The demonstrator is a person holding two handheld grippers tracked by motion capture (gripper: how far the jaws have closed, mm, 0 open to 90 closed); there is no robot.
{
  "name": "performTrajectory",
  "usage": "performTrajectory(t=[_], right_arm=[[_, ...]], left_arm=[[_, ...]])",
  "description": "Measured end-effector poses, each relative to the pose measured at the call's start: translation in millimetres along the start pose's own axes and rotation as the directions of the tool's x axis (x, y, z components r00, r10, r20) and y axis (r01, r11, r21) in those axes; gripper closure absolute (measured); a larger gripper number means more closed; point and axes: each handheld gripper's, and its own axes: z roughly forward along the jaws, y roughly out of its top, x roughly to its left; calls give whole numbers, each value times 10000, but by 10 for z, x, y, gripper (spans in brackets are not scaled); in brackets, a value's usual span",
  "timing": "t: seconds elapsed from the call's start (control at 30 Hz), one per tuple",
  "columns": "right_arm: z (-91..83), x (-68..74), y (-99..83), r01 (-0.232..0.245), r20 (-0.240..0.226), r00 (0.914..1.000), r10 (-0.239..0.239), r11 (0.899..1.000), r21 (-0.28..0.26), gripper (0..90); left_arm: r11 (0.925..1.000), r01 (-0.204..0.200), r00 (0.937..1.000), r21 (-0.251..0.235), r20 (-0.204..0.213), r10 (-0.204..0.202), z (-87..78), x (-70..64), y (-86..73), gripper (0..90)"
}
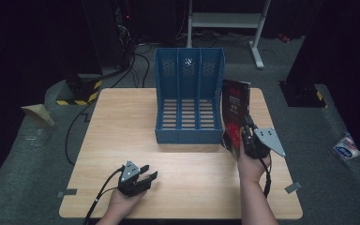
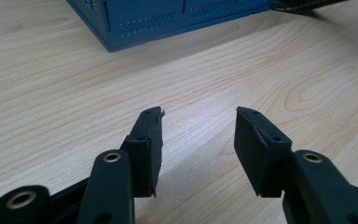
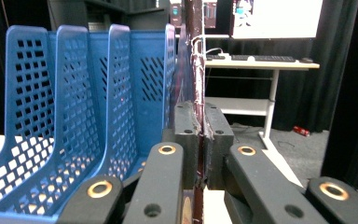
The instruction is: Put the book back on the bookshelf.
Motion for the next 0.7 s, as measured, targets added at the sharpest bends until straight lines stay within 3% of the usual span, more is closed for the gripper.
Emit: performTrajectory(t=[0.1,0.23,0.7], right_arm=[[-47,-5,-56,-249,99,9996,250,9997,-86,863],[-83,0,-66,-43,39,10000,44,10000,-86,864],[-252,33,-78,-64,47,10000,65,9994,-325,864]], left_arm=[[10000,-6,10000,-2,-1,6,0,-1,0,519],[10000,2,10000,18,0,-2,2,-4,0,519],[9997,-240,9997,-41,-25,240,-4,-13,4,520]])
